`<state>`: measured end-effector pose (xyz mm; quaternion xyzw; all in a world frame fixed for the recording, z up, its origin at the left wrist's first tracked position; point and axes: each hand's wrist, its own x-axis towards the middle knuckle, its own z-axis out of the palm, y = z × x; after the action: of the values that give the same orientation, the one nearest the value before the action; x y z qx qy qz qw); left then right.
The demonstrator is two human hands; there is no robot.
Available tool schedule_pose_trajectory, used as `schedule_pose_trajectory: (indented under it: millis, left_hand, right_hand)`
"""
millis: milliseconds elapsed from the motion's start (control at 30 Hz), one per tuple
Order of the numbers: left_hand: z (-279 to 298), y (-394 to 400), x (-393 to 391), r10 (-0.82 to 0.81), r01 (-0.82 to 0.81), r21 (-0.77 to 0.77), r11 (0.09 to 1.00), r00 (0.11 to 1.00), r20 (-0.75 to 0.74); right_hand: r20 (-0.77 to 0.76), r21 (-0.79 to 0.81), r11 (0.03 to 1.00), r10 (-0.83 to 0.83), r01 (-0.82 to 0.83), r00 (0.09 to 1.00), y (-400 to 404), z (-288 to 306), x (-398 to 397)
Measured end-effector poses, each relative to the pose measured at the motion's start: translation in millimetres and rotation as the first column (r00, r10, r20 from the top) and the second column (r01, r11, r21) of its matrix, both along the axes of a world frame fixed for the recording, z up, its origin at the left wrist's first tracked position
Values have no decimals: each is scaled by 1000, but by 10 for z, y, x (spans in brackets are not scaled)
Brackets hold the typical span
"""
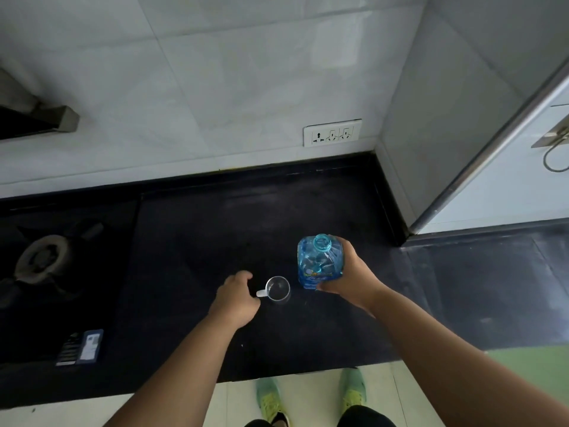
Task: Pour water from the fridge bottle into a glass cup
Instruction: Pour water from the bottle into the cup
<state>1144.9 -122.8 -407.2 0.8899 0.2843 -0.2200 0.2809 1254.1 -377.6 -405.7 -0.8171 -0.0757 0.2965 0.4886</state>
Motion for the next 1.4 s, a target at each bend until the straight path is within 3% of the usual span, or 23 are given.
schedule_pose_trajectory:
  millis: [100,267,500,633,833,1000,1200,1400]
  left_hand:
    - [-168,-13,-142,6,-8,-39,999,999,-54]
    - [-302,-126,-152,23,-24,-83,996,1000,-10]
    - [-355,-233,-181,181,-183,-326,927,983,-39]
    - [-203,-280,-178,230,-214,-384,898,973,-3]
    - [621,-233,33,330,-210,-459,863,923,199]
    - [1579,-195,91,248,-80,-380,921,874,418]
    - [2398,-279,-74,150,25,-285,958,806,573]
    - [2730,-364,-241,195,25,-338,941,776,600]
  right_hand:
    - [60,-47,996,-77,79,995,61,9,-15]
    - [67,-71,991,-108,113,992,100,-45,-110]
    - [120,-111,980,-149,163,981,147,-38,-239]
    - [149,-43,980,-187,195,971,129,69,-267]
    - [325,75,967,-254,243,911,161,685,-170]
    - [447,128,958,-287,257,847,132,1493,-56]
    - [710,-8,964,-180,264,681,27,2296,-112]
    - [850,-220,928,30,302,526,-132,2769,-198]
